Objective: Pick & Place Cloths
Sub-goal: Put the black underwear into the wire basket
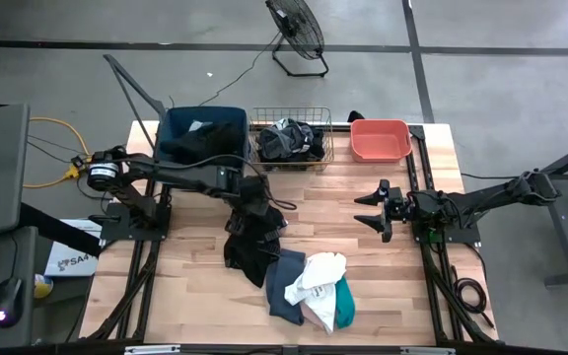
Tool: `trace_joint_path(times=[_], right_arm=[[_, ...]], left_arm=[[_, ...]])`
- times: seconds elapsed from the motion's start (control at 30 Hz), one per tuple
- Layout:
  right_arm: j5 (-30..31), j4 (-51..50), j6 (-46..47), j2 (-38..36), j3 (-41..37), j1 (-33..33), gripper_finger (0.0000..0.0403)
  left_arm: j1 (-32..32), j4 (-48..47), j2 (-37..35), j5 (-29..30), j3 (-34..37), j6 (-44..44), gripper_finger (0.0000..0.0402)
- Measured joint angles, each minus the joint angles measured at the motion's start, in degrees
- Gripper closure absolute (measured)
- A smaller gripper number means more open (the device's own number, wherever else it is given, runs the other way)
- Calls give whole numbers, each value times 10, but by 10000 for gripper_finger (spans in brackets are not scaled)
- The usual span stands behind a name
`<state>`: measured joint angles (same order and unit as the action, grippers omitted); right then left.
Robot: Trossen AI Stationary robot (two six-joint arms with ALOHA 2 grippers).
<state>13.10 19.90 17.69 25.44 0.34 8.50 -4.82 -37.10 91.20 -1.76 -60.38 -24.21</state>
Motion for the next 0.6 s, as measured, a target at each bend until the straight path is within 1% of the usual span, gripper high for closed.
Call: trace_joint_path(times=[0.1,0.17,0.27,0.37,0.4,0.43,0.6], right_arm=[[0,0,0,0,0,0,143],[0,0,0,0,0,0,143],[0,0,0,0,0,0,143],[0,0,0,0,0,0,143],[0,0,0,0,0,0,143],[0,0,0,0,0,0,143],[0,0,0,0,0,0,143]], left_arm=[[0,4,0,0,2,0,172],[0,14,5,0,2,0,200],[0,16,5,6,2,0,266],[0,16,5,11,2,5,353],[0,16,5,11,2,10,376],[0,17,5,11,2,20,386],[4,3,2,14,-17,37,396]])
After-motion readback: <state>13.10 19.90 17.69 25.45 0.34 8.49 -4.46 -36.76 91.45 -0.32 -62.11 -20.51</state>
